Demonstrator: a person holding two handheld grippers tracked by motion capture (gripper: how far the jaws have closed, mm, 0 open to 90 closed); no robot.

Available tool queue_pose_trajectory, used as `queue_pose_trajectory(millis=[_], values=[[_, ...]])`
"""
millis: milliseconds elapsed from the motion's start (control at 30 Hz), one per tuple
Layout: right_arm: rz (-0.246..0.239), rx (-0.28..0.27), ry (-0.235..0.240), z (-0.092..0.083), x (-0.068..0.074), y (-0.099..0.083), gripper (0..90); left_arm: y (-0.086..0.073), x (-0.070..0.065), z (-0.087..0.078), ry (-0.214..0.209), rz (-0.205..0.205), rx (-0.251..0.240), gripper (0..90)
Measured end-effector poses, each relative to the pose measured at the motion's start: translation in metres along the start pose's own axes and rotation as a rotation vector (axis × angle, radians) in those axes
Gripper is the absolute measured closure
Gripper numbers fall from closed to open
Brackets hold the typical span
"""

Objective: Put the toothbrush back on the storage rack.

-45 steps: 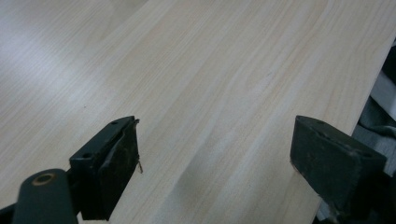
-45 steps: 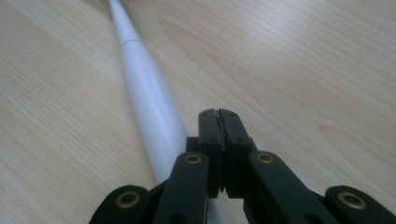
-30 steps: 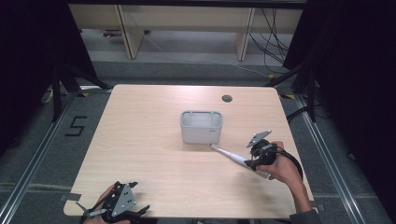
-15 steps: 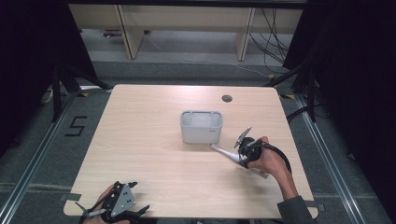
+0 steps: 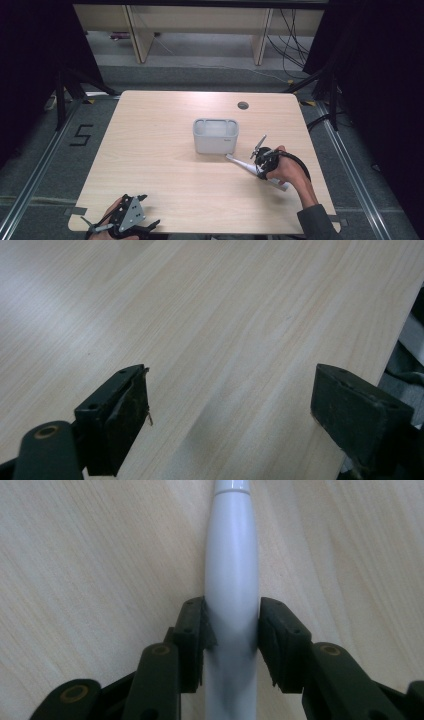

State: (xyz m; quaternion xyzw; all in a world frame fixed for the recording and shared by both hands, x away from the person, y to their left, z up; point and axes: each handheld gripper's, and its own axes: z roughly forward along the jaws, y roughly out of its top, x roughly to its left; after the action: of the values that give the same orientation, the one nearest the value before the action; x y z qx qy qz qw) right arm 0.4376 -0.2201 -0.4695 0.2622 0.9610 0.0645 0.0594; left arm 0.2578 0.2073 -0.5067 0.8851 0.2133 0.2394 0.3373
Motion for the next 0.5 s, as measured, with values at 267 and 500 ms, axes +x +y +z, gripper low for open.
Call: queue_pose_trajectory(millis=[267,500], values=[[-0.005,0.046,0.023,0.005,-0.003,0.009,66.1,0.0,0.0,0.0,0.004,0.005,0.004,15.0],[0.008,0.103,0.066,0.006,-0.008,0.016,66.3,0.0,0.0,0.0,-0.001,0.001,-0.004,14.9]])
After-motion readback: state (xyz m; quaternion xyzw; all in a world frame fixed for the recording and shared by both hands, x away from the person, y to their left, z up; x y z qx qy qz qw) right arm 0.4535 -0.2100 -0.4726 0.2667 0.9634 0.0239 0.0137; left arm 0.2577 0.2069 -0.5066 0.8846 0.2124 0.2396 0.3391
